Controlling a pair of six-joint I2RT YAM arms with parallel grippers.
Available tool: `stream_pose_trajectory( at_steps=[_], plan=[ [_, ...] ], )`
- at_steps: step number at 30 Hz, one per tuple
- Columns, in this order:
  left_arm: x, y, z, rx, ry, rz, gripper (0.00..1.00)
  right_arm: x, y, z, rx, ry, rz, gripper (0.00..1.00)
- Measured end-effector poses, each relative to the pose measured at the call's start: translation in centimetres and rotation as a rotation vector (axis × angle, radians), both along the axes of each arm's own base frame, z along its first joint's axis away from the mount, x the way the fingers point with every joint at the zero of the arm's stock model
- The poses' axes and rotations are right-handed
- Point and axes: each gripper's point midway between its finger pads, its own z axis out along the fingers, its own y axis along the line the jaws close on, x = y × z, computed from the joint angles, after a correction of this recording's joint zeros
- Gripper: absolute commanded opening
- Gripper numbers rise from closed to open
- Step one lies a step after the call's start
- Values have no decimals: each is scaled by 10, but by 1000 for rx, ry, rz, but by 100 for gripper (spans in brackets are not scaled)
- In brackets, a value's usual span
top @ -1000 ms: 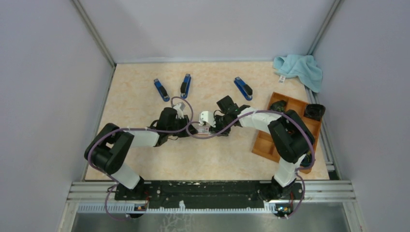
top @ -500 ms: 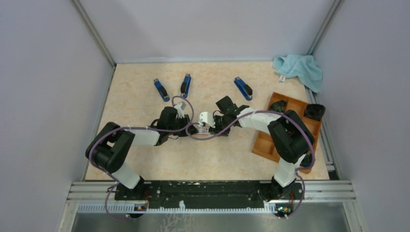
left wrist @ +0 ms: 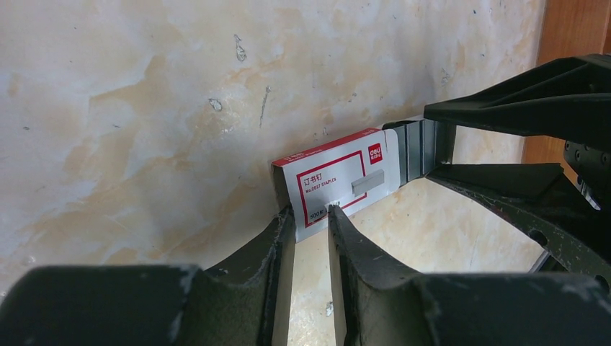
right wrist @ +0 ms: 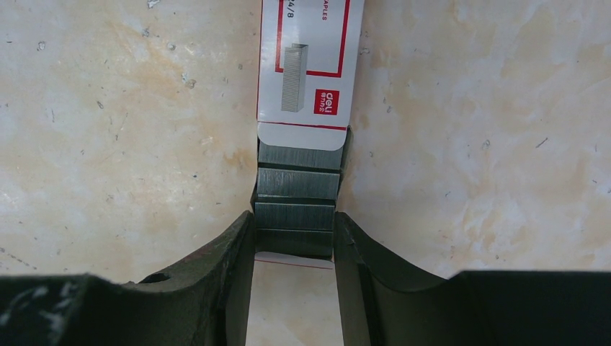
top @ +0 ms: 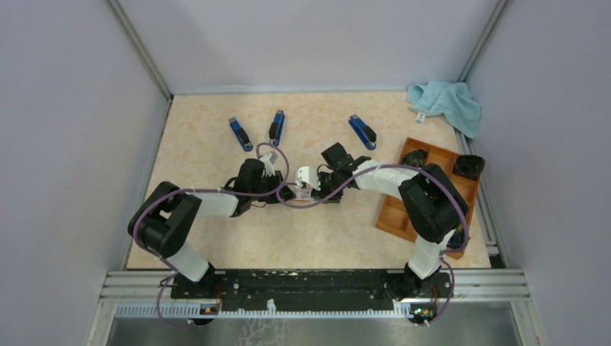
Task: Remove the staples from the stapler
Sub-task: Close the staple box at the center of the board.
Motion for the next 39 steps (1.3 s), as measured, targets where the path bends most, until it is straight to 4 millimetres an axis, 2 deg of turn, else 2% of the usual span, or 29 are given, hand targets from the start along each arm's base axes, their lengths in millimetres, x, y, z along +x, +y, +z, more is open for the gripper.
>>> stream_pose_trajectory(
  at_steps=[13, 39],
  plan=[
    [-1, 1, -1, 13, 18, 1, 28, -11, 2, -1, 8, 29, 54, 35],
    [-6, 4, -1, 23, 34, 2, 28, -10, 4, -2, 5, 60, -63, 34]
  ],
)
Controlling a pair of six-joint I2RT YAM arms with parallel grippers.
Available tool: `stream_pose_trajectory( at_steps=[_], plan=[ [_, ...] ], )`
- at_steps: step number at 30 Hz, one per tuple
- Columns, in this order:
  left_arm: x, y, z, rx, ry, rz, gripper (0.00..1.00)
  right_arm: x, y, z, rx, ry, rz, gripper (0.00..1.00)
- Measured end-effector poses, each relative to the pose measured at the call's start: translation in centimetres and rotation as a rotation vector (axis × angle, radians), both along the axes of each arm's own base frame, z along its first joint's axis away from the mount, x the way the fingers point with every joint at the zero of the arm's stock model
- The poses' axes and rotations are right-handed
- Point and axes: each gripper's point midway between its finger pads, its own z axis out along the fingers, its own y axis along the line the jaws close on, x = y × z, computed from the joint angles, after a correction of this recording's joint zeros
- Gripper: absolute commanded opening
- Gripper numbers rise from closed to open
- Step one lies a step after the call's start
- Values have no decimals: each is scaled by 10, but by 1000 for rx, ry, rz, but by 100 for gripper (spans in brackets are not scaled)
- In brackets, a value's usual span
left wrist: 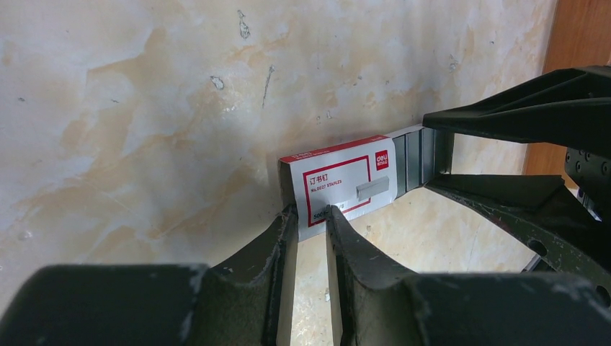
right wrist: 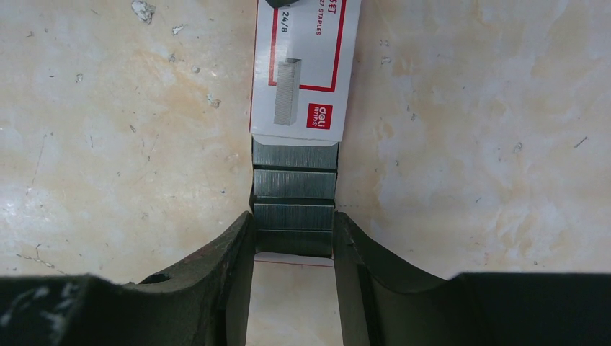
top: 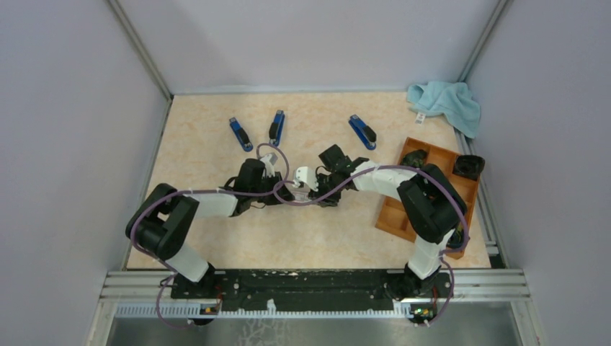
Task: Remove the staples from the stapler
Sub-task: Close the staple box at the center of the board.
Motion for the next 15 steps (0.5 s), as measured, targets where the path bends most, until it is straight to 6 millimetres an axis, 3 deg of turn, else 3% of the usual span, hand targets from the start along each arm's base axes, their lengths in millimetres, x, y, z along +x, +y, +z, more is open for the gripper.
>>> stream_pose_trajectory(
  at_steps=[15],
  plan=[
    [-1, 0, 0, -4, 9, 0, 28, -1, 6, 0, 26, 24, -31, 36]
  ],
)
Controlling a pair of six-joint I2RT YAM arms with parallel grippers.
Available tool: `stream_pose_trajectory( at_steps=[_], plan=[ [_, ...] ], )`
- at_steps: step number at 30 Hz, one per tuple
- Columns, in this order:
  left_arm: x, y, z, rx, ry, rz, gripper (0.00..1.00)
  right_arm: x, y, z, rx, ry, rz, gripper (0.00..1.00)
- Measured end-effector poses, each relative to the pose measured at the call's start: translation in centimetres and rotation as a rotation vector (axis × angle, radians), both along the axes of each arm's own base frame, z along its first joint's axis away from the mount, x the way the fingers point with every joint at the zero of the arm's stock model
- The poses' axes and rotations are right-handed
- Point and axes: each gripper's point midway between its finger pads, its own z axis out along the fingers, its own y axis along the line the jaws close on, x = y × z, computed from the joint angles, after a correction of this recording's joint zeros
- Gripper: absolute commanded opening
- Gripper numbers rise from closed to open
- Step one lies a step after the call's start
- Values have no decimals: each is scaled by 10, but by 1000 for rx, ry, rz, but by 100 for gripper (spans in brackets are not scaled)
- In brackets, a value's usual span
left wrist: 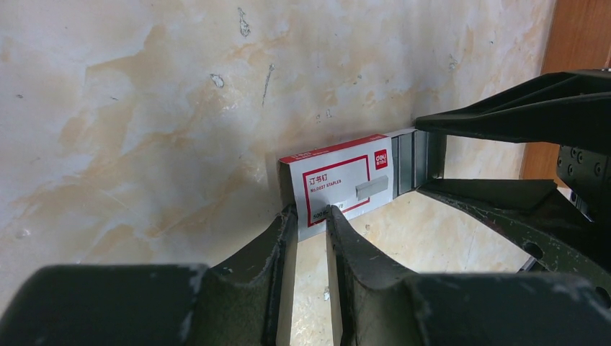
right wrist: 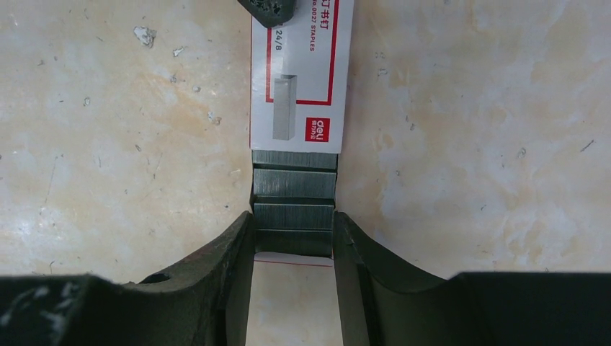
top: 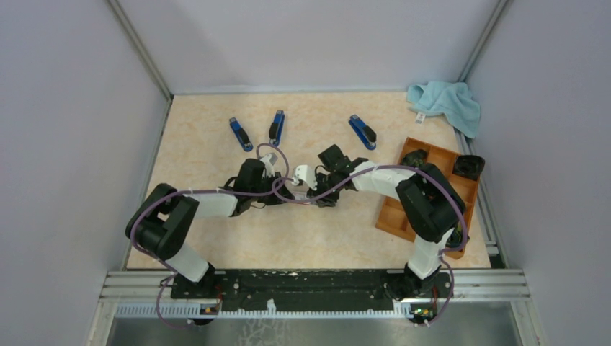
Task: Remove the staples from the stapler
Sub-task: Close the staple box at the center of the board.
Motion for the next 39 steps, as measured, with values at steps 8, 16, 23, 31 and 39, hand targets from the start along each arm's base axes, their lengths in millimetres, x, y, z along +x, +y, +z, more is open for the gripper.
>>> stream_pose_trajectory(
  at_steps=[8, 16, 23, 31, 39],
  plan=[
    [0, -1, 0, -6, 5, 2, 29, 0, 5, 0, 17, 11, -20, 40],
    [-1, -3, 3, -25, 4, 4, 46, 2, 7, 0, 8, 2, -27, 71],
    [-6, 4, 15, -22, -22, 24, 53, 8, -7, 35, 50, -36, -62, 71],
    [-10, 15, 41, -10, -107, 33, 54, 18, -28, 110, 315, -79, -160, 64],
    [-23, 26, 47, -13, -178, 22, 50, -30, -20, 81, 481, 370, -434, 49]
  ],
)
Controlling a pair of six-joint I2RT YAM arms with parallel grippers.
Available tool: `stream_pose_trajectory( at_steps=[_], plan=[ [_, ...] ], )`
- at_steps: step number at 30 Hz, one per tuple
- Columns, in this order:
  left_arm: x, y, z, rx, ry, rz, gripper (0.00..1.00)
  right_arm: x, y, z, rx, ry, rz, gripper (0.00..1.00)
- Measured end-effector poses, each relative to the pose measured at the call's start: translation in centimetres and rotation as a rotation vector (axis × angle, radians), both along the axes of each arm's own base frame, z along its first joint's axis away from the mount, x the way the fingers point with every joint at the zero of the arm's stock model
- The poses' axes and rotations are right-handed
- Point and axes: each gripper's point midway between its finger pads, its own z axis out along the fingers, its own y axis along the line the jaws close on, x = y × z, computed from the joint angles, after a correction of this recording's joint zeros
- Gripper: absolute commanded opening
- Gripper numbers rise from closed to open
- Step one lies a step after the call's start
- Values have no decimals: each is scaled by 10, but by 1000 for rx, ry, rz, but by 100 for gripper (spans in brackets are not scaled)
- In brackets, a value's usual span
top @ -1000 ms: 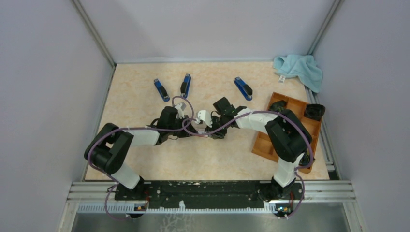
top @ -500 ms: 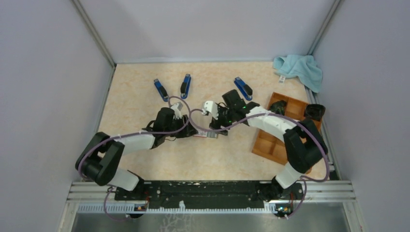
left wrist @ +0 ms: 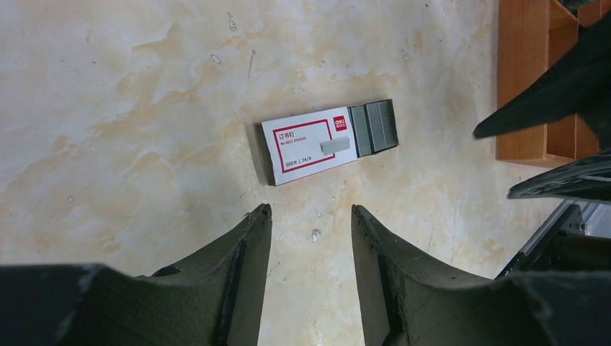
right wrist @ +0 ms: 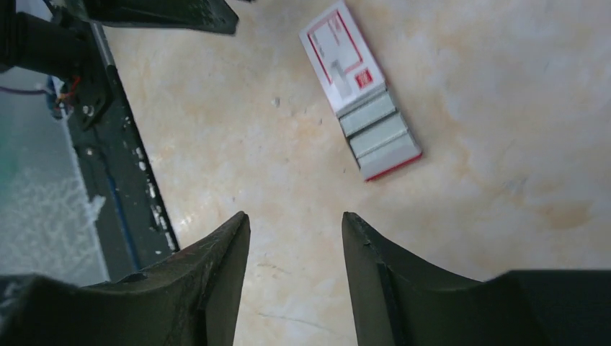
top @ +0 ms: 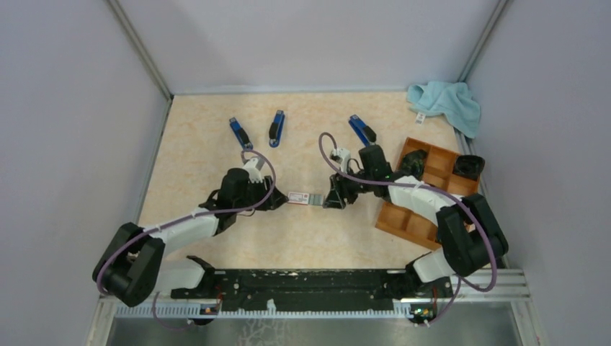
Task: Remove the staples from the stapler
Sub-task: Close the staple box at the center of the board.
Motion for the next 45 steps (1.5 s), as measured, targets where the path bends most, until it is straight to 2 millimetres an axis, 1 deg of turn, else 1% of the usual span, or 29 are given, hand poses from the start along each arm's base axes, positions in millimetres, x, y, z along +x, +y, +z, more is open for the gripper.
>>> stream_pose_trajectory(
  at_steps=[2, 3, 5, 6, 7, 8, 9, 12, 14, 16, 17, 21, 27, 30, 32, 39, 45],
  plan=[
    [0, 0, -1, -5, -9, 0, 49, -11, -3, -19, 12, 138, -67, 46],
    [0, 0, -2, -7, -11, 0, 49, -15, -4, -28, 15, 197, -102, 43],
    [2, -1, -6, -7, -10, 0, 48, -16, -5, -39, 20, 278, -161, 40],
    [3, -2, -9, -7, -7, 0, 48, -14, -3, -42, 24, 305, -194, 39],
    [4, -3, -11, -6, -4, 0, 48, -10, -2, -44, 28, 318, -221, 35],
    [5, -3, -13, -5, 0, 0, 48, -7, -2, -45, 31, 328, -242, 29],
    [6, -3, -16, -3, 5, 2, 48, -3, -1, -46, 37, 333, -264, 27],
    [7, -3, -24, 5, 19, 6, 46, 7, -2, -52, 44, 363, -323, 27],
    [7, -2, -28, 11, 30, 7, 45, 11, -4, -61, 35, 399, -355, 27],
    [8, -2, -34, 20, 44, 9, 44, 18, -8, -74, 19, 449, -388, 27],
    [9, -2, -36, 24, 51, 9, 43, 18, -8, -78, 22, 478, -393, 27],
    [12, -4, -41, 33, 70, 9, 40, 23, -4, -77, 45, 515, -388, 28],
    [19, -7, -43, 42, 89, 5, 39, 27, 3, -77, 64, 554, -377, 26],
    [21, -9, -43, 45, 96, 3, 39, 31, 6, -78, 68, 568, -378, 22],
    [22, -10, -44, 45, 100, 1, 38, 33, 6, -79, 65, 576, -382, 17],
    [25, -13, -44, 40, 107, -9, 38, 39, 6, -82, 33, 590, -396, 10],
    [25, -14, -44, 35, 114, -16, 37, 42, 8, -82, -4, 557, -388, 9]
  ],
)
